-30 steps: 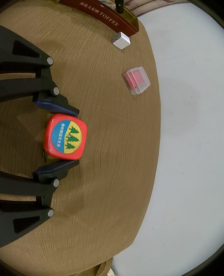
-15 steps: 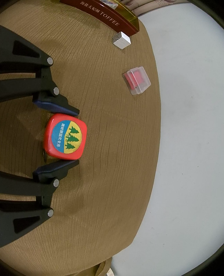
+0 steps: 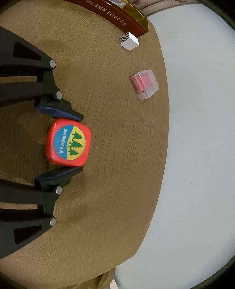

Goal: Organize rigid objects
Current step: 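Carry the red tape measure into the tin and open the right gripper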

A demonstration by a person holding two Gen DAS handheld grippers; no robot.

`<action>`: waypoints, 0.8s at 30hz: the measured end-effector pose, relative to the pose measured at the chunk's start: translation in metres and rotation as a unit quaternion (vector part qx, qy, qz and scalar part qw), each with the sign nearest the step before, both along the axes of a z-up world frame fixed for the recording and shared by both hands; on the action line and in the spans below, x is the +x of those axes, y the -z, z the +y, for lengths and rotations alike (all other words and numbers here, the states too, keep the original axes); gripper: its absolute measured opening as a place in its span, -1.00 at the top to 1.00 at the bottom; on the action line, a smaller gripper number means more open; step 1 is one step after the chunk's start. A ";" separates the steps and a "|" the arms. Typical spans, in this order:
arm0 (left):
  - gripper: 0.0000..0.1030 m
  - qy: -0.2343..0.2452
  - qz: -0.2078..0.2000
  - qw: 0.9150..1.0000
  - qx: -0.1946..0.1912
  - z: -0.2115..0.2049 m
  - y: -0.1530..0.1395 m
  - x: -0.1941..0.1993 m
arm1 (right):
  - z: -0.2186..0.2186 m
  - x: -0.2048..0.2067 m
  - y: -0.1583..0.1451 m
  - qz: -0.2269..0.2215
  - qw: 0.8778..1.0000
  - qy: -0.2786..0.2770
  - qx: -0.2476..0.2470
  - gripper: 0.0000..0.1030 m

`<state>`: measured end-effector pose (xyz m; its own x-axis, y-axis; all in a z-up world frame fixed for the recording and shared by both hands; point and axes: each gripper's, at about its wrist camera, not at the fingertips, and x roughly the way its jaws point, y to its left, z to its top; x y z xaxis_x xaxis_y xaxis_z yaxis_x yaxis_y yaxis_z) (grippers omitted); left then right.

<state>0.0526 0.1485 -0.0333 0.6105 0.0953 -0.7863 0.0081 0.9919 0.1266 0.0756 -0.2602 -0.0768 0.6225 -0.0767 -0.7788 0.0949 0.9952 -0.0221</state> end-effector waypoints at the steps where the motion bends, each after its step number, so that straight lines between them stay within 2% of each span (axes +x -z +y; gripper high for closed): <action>1: -0.20 -0.001 -0.001 1.000 0.003 0.000 0.001 0.001 | 0.001 0.001 0.000 0.002 1.000 0.004 -0.003 0.03; 4: -0.23 0.003 0.002 1.000 -0.006 0.003 0.002 0.003 | 0.005 0.001 -0.001 0.006 1.000 0.012 -0.008 0.05; 7: -0.31 -0.001 0.002 1.000 0.005 0.005 0.000 0.003 | 0.006 0.001 -0.003 0.010 1.000 0.020 -0.002 0.05; 10: -0.39 -0.004 0.007 1.000 -0.025 0.011 -0.001 0.005 | 0.014 -0.001 -0.005 0.010 1.000 0.015 -0.003 0.05; 24: -0.47 -0.028 -0.002 0.999 -0.026 0.024 -0.005 0.008 | 0.086 0.005 -0.033 -0.002 0.998 -0.065 0.012 0.05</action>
